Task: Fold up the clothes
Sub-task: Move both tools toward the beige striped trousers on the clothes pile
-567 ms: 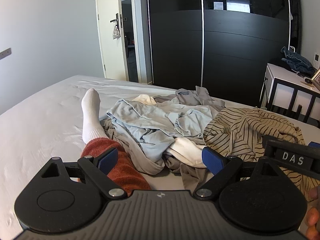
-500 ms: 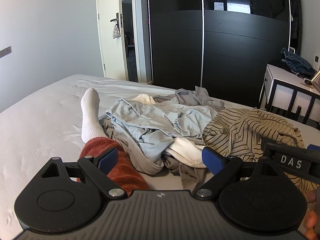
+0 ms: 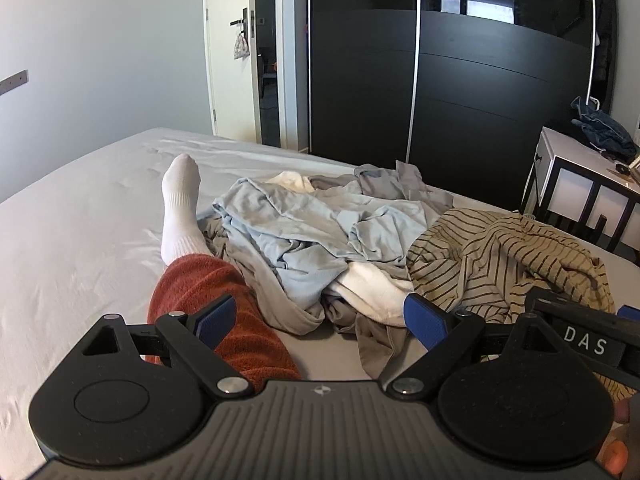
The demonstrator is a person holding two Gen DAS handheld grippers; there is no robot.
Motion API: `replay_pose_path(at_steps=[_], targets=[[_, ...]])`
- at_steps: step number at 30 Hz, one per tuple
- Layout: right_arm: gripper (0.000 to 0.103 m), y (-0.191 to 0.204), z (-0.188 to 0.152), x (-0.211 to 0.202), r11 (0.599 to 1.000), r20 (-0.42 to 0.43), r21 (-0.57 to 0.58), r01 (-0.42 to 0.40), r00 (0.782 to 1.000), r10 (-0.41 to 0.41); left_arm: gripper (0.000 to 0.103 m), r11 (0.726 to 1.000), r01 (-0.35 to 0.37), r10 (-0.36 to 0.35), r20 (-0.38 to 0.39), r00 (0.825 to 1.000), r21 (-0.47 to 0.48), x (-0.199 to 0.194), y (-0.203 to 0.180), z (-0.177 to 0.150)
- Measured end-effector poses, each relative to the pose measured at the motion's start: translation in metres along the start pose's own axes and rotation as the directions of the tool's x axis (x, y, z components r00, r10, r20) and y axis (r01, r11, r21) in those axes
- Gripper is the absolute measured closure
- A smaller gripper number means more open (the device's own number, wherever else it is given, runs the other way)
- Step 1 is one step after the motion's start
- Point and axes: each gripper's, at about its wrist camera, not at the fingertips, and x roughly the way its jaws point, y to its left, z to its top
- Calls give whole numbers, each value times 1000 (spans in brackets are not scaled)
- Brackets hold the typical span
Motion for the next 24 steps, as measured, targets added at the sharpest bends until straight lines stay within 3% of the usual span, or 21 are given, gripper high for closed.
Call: replay_pose_path(at_steps=[6, 24], targets=[[0, -1, -1, 3, 1000, -21, -4, 25, 999, -25, 0, 1000, 13, -13, -48, 999, -3, 10, -2, 0], [0, -9, -4, 15, 994, -70, -17, 104, 992, -105, 0, 993, 111, -108, -76, 991, 40, 27, -9, 0]])
